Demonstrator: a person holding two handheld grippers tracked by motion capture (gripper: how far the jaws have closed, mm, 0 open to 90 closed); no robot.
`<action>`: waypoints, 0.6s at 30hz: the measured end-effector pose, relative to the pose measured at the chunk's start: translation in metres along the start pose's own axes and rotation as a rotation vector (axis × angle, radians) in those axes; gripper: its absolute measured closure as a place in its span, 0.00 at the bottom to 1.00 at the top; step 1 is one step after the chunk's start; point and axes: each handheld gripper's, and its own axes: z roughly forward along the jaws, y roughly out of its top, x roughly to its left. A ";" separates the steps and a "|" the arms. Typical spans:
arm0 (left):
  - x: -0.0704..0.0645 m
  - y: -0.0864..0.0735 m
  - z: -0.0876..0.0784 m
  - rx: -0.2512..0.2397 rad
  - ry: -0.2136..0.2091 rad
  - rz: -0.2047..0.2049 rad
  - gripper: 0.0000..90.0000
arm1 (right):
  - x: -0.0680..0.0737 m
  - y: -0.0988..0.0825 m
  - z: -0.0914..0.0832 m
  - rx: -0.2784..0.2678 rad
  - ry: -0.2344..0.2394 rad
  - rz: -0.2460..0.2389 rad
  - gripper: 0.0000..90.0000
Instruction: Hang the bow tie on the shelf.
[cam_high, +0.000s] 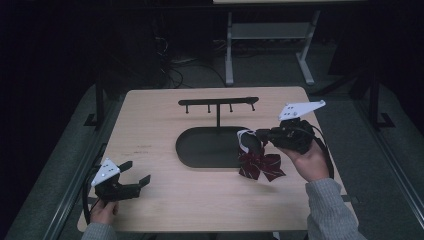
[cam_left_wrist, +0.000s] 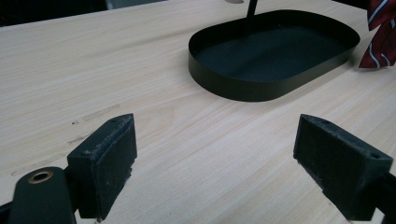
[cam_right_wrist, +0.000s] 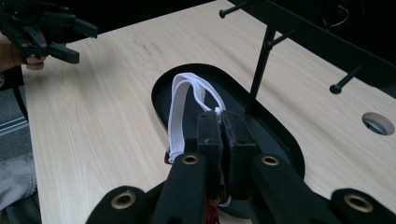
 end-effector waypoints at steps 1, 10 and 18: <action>0.000 0.000 0.000 0.003 -0.001 0.005 0.14 | 0.000 0.002 0.000 0.002 0.000 -0.002 0.96; 0.000 0.000 -0.001 0.000 0.000 0.005 0.14 | 0.000 0.011 0.003 0.004 0.000 -0.013 0.96; 0.000 0.000 0.000 -0.003 -0.001 -0.001 0.14 | -0.002 0.018 0.004 0.000 0.006 -0.014 0.96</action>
